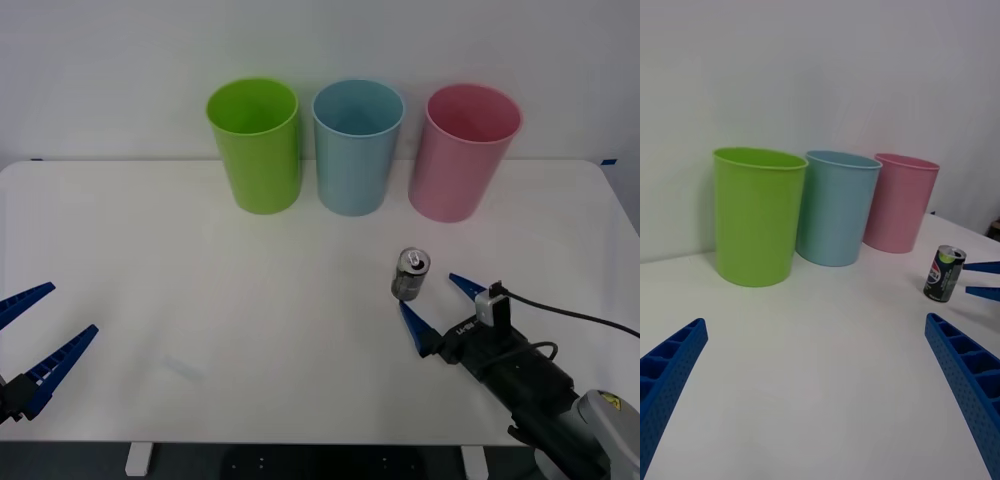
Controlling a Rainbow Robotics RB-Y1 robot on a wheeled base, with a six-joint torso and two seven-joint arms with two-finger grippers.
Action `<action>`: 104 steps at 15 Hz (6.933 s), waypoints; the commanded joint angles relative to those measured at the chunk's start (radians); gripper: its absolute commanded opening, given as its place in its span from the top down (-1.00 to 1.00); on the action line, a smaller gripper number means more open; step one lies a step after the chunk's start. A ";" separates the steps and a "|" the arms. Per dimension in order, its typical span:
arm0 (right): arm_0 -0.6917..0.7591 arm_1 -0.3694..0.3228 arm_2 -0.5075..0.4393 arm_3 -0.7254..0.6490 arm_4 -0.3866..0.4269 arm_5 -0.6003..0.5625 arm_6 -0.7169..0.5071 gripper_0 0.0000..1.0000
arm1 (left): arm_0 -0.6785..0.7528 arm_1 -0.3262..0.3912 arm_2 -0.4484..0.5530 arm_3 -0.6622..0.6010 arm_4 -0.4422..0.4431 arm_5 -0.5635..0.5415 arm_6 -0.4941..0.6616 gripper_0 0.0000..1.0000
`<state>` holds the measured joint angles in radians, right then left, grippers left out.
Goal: Grasp the object on the table and drop it into the matching bin: aluminum can to the light blue bin, PET bottle to the pink bin.
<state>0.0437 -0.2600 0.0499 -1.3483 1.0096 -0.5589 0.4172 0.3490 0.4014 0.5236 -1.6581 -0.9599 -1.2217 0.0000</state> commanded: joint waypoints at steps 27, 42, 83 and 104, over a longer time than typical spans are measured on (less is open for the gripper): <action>-0.100 0.067 0.143 0.000 0.044 0.320 -0.009 1.00 | 0.000 0.000 0.000 0.000 0.000 0.000 0.000 -1.00; -0.082 0.007 0.123 -0.183 0.029 0.260 -0.186 1.00 | 0.000 0.000 0.000 0.000 0.000 0.000 0.000 -1.00; -0.746 -0.147 0.119 0.093 0.317 0.188 -0.759 1.00 | 0.000 0.000 0.000 0.000 0.000 0.000 0.000 -1.00; -1.025 -0.033 0.113 0.502 0.327 0.231 -0.675 -1.00 | 0.000 0.000 0.000 0.000 0.000 0.000 0.000 -1.00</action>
<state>-0.9821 -0.2930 0.1624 -0.8463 1.3361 -0.3265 -0.2595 0.3491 0.4014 0.5236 -1.6581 -0.9599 -1.2217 0.0000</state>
